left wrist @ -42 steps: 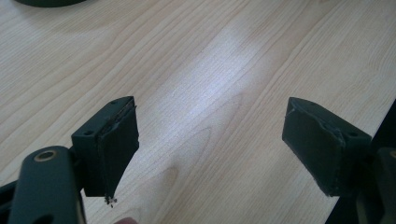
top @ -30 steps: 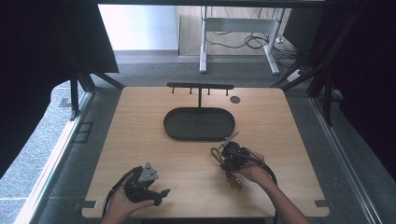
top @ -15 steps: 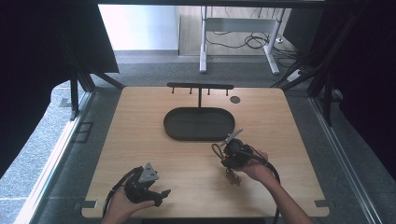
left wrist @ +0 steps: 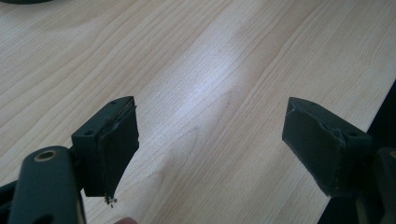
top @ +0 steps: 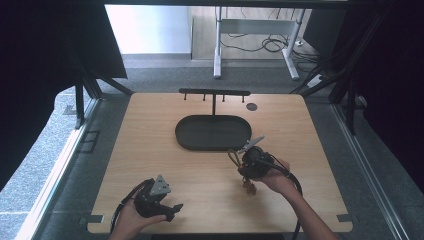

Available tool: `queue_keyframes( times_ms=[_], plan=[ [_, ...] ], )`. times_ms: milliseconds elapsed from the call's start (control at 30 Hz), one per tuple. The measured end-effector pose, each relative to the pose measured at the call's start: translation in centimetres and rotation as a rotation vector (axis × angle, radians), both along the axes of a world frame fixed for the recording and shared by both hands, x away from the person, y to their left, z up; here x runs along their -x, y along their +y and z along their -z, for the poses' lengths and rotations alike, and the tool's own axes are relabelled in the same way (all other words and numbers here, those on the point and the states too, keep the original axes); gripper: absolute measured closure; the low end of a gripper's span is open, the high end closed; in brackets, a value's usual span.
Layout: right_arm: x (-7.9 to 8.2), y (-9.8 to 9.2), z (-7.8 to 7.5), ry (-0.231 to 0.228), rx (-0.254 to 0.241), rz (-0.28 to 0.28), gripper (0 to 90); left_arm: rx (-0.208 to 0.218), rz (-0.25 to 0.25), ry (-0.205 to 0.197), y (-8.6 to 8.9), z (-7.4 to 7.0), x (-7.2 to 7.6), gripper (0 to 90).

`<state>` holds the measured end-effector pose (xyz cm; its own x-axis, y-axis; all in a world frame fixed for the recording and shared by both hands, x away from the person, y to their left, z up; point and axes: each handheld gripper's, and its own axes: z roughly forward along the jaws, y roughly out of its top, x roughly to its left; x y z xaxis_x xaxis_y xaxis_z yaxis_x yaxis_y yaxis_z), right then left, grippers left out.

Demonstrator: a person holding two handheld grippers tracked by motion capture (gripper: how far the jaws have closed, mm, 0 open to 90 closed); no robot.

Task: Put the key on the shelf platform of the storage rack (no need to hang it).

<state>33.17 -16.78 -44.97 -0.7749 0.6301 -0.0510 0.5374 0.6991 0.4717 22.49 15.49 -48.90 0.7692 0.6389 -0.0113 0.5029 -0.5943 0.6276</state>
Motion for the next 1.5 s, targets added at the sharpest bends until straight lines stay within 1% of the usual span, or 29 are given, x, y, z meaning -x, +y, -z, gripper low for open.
queue_keyframes(
  times_ms=[100, 333, 433, 533, 567, 633, 667, 767, 833, 900, 1000, 1100, 1267, 1500],
  plan=[
    [0.1, 0.1, -0.1, -0.009, 0.003, -0.004, 66.6, -0.007, 0.010, 0.003, -0.1, 0.0, 0.0, 19.0],
    [0.3, 0.4, -0.5, -0.027, 0.014, -0.005, 66.6, -0.009, 0.012, 0.009, -0.5, 0.2, 0.1, 19.1],
    [0.4, 0.4, -0.4, -0.032, 0.022, -0.004, 66.6, -0.031, 0.044, 0.027, -1.5, 0.7, 0.2, 19.1],
    [0.4, 0.4, -0.2, -0.035, 0.026, -0.006, 66.6, -0.072, 0.108, 0.047, -3.2, 1.6, 0.5, 18.9],
    [0.5, 0.4, -0.2, -0.036, 0.030, -0.005, 66.6, -0.079, 0.125, 0.048, -3.6, 1.7, 0.7, 18.8],
    [0.5, 0.3, -0.2, -0.038, 0.030, -0.008, 66.6, -0.076, 0.139, 0.049, -3.9, 1.8, 0.8, 18.7],
    [0.6, 0.2, -0.3, -0.039, 0.030, -0.009, 66.6, -0.080, 0.138, 0.044, -3.8, 1.6, 0.8, 18.7],
    [0.6, 0.0, -0.4, -0.045, 0.031, -0.001, 66.6, -0.071, 0.115, 0.037, -3.2, 1.4, 0.6, 18.7],
    [0.5, -0.1, -0.6, -0.049, 0.026, 0.000, 66.6, -0.062, 0.090, 0.034, -2.8, 1.2, 0.5, 18.8],
    [0.5, -0.2, -0.8, -0.047, 0.024, -0.001, 66.6, -0.057, 0.078, 0.033, -2.6, 1.1, 0.4, 18.8],
    [0.4, -0.1, -1.1, -0.053, 0.028, -0.006, 66.6, -0.055, 0.077, 0.030, -2.4, 1.0, 0.4, 18.8],
    [0.3, 0.1, -1.3, -0.055, 0.028, -0.004, 66.6, -0.059, 0.086, 0.026, -2.5, 1.0, 0.5, 18.8],
    [0.2, 0.1, -1.5, -0.057, 0.028, -0.006, 66.6, -0.059, 0.084, 0.029, -2.5, 1.0, 0.4, 18.7],
    [0.1, -0.1, -1.4, -0.057, 0.028, 0.002, 66.6, -0.064, 0.090, 0.034, -2.8, 1.2, 0.5, 18.8]
  ],
)
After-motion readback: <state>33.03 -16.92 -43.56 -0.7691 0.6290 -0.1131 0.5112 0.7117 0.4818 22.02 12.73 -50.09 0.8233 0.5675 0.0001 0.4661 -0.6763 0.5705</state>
